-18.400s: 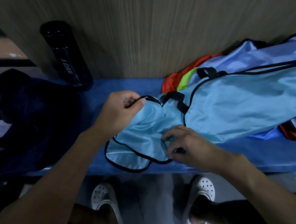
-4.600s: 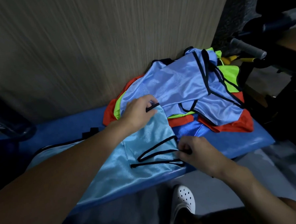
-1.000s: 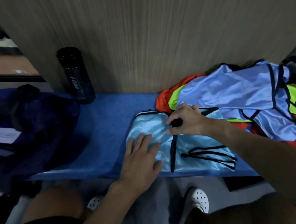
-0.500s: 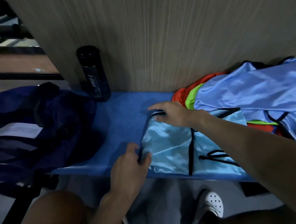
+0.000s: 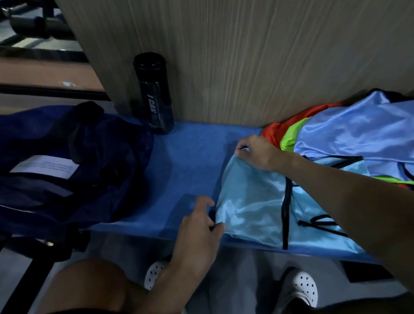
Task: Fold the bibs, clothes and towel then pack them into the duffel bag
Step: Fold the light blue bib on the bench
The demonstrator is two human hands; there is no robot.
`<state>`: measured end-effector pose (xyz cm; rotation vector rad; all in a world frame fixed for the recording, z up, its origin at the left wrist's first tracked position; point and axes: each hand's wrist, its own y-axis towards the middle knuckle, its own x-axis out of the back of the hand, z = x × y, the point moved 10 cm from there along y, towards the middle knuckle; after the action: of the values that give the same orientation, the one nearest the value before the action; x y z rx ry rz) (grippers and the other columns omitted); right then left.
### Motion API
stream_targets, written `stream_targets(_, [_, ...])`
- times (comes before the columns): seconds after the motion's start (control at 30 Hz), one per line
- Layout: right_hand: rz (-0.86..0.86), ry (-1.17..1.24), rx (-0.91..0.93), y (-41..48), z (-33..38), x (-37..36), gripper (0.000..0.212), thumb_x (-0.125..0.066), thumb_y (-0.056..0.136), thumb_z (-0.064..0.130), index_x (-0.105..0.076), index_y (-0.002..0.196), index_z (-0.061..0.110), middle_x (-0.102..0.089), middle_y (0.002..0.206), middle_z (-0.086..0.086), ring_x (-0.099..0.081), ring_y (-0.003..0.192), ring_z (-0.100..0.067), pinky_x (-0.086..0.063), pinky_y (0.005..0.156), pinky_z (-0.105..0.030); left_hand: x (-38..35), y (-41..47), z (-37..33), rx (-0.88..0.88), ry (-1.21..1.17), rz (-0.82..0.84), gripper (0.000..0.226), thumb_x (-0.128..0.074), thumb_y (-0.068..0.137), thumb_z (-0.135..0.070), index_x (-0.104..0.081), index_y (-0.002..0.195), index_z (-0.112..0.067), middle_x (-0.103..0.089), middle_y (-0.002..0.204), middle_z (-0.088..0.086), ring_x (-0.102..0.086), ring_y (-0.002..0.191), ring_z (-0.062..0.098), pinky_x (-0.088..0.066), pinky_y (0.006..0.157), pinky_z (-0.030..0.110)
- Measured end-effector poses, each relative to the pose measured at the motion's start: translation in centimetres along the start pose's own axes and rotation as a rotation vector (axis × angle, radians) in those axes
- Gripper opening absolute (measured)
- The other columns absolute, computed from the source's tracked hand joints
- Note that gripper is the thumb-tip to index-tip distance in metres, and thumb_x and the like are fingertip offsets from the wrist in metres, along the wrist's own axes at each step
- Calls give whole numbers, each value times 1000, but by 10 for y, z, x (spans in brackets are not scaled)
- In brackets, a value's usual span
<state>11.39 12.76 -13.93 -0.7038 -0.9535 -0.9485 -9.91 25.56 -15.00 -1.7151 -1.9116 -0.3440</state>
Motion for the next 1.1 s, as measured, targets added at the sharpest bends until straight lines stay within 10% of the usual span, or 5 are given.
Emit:
stream_targets(0.23, [-28, -88, -32, -13, -3, 6, 20, -58, 90, 48, -64, 105, 36, -59, 121, 9, -49, 121, -17, -31, 107, -50, 0, 1, -8, -125, 121, 22, 29, -66, 90, -28, -51, 115, -32, -53, 88, -14, -54, 81, 4, -41, 70, 13])
stream_targets(0.5, [-1, -264, 32, -52, 2, 0, 67, -49, 89, 64, -34, 148, 35, -30, 154, 9, -21, 142, -16, -14, 113, -45, -37, 8, -38, -457, 497, 98, 61, -52, 95, -47, -33, 150, -30, -14, 163, -11, -13, 148, 7, -22, 116, 33])
stream_targets(0.83, [-252, -189, 103, -101, 9, 32, 59, -40, 90, 58, -48, 140, 29, -44, 146, 7, -35, 136, -15, -20, 110, -39, -62, 4, -58, -583, 650, 137, 59, -33, 94, -61, -32, 148, -36, -6, 165, -6, 11, 151, 11, 1, 122, 46])
stream_targets(1.1, [-646, 53, -420, -237, -107, 79, 28, -60, 92, 26, -63, 118, 16, -58, 120, -8, -49, 116, -33, -35, 94, -48, -118, 26, -133, -747, 726, 227, 57, -46, 98, -48, -35, 150, -28, -26, 161, -2, -10, 152, 16, -5, 122, 42])
